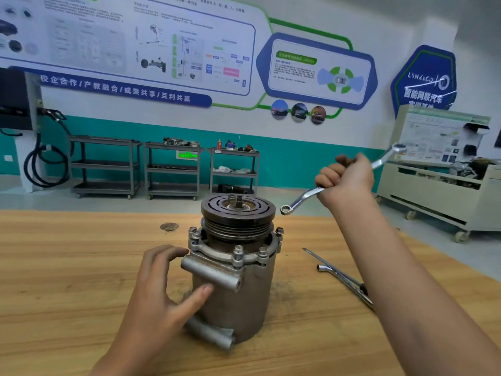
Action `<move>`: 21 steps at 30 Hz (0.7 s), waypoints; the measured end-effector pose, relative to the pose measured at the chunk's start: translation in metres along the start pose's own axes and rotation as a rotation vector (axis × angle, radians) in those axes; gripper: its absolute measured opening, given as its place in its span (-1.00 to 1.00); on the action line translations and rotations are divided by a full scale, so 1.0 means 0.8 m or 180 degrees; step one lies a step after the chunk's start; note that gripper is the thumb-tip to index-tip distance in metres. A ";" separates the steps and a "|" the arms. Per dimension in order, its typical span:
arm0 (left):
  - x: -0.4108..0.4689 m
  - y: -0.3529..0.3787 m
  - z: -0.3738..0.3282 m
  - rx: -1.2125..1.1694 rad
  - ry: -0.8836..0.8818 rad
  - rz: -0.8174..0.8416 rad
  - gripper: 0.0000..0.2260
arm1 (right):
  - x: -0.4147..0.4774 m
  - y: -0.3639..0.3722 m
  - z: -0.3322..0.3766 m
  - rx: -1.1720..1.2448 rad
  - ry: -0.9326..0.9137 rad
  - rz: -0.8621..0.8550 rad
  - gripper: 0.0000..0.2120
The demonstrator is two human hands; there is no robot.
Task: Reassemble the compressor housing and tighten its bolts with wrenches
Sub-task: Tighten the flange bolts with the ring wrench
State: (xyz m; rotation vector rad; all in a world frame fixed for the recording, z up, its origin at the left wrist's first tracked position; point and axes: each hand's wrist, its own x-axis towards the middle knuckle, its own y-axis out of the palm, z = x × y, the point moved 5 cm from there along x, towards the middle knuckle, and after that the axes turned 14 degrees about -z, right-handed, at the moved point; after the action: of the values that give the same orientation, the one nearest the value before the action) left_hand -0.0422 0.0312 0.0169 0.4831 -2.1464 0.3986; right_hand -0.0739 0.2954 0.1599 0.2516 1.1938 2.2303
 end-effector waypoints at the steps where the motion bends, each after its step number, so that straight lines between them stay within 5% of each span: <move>1: 0.001 0.000 0.000 0.0031 0.0048 -0.0012 -0.53 | 0.009 -0.006 -0.006 0.0043 0.0191 -0.0046 -0.60; 8: -0.002 0.002 0.012 0.0081 -0.0018 0.0152 -0.48 | 0.042 -0.036 -0.049 0.0055 0.0970 -0.0289 -0.62; 21: -0.011 0.013 0.020 0.0077 -0.0245 0.0308 -0.44 | 0.050 -0.006 -0.076 -0.1006 0.1023 -0.0057 -0.69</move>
State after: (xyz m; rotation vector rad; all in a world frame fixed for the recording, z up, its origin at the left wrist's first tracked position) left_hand -0.0534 0.0351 -0.0004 0.4151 -2.2477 0.4671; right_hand -0.1300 0.2783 0.1167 -0.2511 0.9694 2.4641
